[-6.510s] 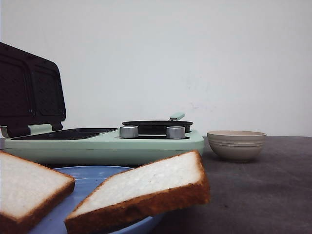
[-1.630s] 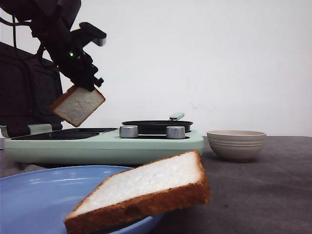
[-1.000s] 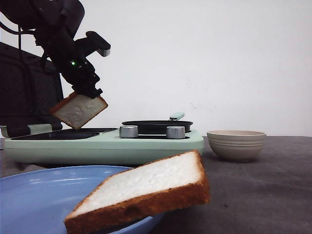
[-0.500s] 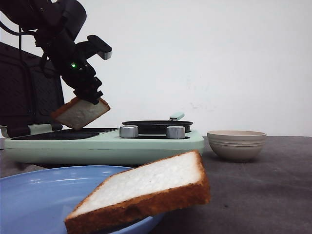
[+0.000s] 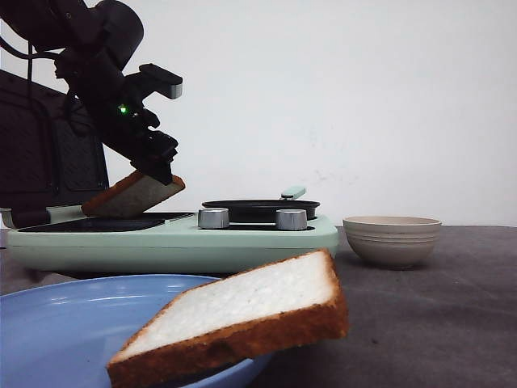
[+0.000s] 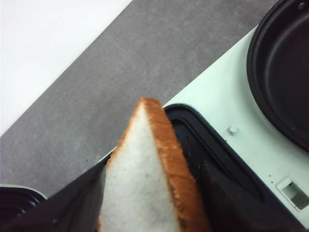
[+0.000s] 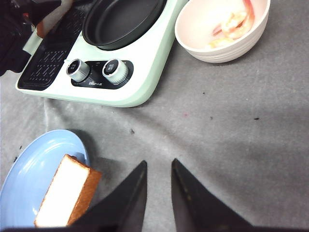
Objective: Make breakfast with bread and shrimp
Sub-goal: 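Lower the bread slice onto the grill plate and open the left gripper, then grasp the second bread slice on the blue plate with the right gripper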
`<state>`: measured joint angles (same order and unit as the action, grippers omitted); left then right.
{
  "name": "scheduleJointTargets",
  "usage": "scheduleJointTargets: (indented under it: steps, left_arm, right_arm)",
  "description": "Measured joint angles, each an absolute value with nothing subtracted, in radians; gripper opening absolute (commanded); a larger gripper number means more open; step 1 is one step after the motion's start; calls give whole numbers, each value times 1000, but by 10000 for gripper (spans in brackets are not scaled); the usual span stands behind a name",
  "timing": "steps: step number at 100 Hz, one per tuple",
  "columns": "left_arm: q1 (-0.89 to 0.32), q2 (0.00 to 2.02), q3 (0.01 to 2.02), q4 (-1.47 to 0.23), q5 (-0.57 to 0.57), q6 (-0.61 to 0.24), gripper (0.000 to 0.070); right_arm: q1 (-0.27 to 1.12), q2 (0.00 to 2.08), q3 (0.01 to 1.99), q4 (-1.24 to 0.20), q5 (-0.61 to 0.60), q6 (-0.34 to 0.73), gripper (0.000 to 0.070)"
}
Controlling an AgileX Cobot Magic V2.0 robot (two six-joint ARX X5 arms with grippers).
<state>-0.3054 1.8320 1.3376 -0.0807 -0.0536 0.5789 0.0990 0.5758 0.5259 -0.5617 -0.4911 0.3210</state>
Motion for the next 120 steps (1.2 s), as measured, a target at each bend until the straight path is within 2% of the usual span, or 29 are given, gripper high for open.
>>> scheduleJointTargets:
  steps: [5, 65, 84, 92, 105, 120]
  left_arm:
    - [-305, 1832, 1338, -81, -54, 572, 358]
    - [-308, 1832, 1342, -88, -6, 493, 355]
    - [-312, 1826, 1413, -144, 2, 403, 353]
    - [-312, 1803, 1449, -219, 22, 351, 352]
    - [-311, 1718, 1469, -318, 77, 284, 351]
    - [-302, 1617, 1469, -357, 93, 220, 351]
  right_arm:
    - [99, 576, 526, -562, -491, 321, 93]
    - [99, 576, 526, -562, -491, 321, 93]
    - [99, 576, 526, -562, -491, 321, 93]
    - [99, 576, 526, -562, -491, 321, 93]
    - [99, 576, 526, -562, -491, 321, 93]
    - [99, 576, 526, -562, -495, 321, 93]
